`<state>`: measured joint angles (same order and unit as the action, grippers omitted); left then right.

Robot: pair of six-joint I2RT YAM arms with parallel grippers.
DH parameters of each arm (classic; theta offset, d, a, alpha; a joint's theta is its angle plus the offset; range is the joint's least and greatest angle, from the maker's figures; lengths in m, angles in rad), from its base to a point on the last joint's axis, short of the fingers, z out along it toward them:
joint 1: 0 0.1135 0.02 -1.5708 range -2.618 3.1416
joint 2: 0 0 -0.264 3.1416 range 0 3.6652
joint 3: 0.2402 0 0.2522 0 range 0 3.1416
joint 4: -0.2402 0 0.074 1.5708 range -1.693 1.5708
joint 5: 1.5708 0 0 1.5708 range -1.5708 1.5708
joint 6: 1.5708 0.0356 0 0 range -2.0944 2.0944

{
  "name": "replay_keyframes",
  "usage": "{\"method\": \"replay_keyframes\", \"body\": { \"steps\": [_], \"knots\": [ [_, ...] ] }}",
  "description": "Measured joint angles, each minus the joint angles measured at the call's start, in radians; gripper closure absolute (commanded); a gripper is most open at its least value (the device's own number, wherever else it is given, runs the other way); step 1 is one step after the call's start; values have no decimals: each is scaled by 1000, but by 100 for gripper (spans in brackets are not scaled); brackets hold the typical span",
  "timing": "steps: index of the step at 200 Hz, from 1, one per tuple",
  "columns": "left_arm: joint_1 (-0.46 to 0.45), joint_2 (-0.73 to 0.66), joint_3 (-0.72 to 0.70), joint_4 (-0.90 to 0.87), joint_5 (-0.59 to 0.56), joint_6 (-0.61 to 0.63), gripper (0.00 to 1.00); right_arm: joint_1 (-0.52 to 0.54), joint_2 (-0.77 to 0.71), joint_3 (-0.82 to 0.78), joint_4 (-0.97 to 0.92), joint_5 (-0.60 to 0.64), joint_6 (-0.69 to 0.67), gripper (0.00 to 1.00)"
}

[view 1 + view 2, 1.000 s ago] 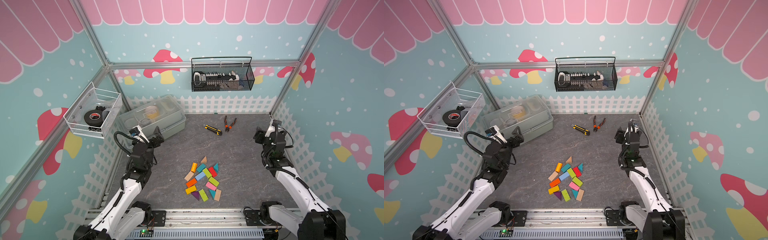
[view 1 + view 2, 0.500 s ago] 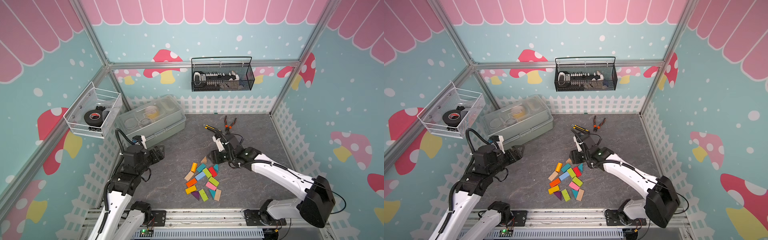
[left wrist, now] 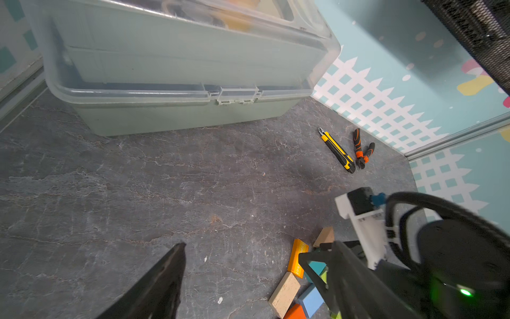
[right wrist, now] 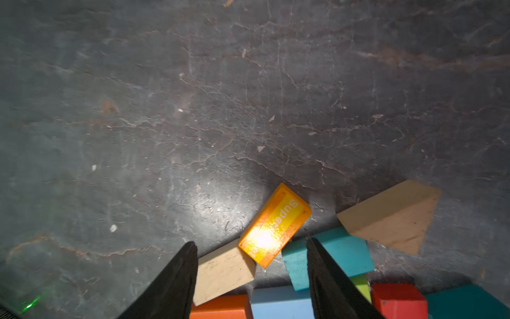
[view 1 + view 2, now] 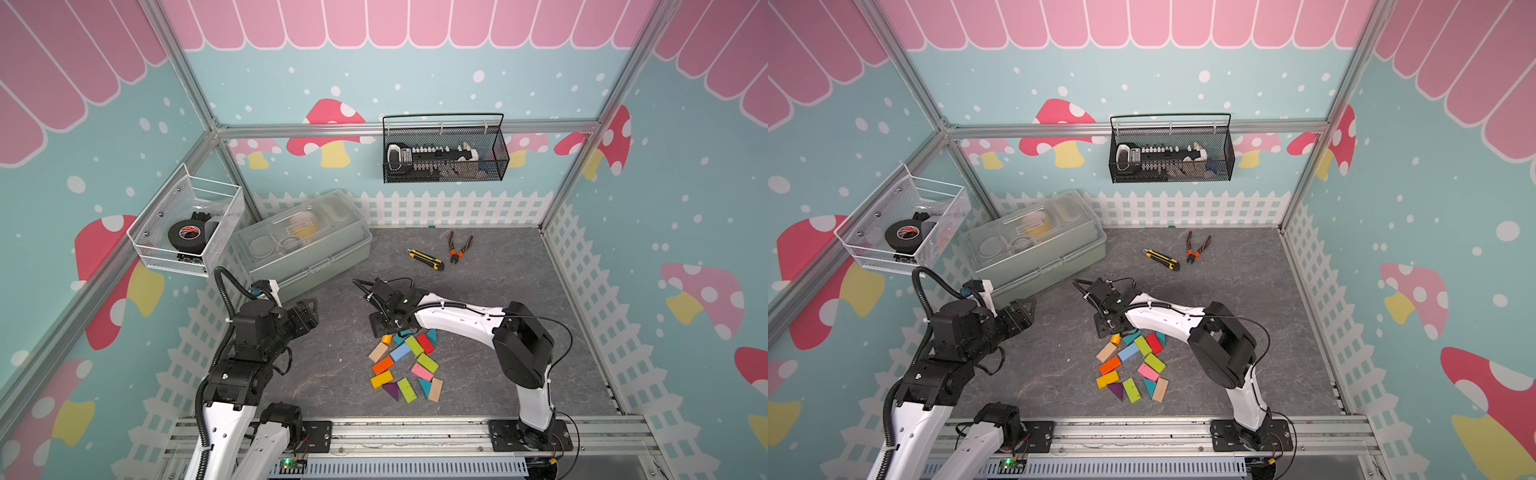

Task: Assemble a piece of candy with building blocks
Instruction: Pick up the building block from the center of the board.

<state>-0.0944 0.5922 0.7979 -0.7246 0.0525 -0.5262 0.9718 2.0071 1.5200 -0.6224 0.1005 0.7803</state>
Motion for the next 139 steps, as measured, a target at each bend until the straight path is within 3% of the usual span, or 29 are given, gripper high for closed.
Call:
{"method": "replay_keyframes", "body": {
  "steps": [139],
  "knots": [
    [1, -62, -6, -2, -38, -1, 20, 24, 108, 66, -75, 62, 90, 36]
  ]
}}
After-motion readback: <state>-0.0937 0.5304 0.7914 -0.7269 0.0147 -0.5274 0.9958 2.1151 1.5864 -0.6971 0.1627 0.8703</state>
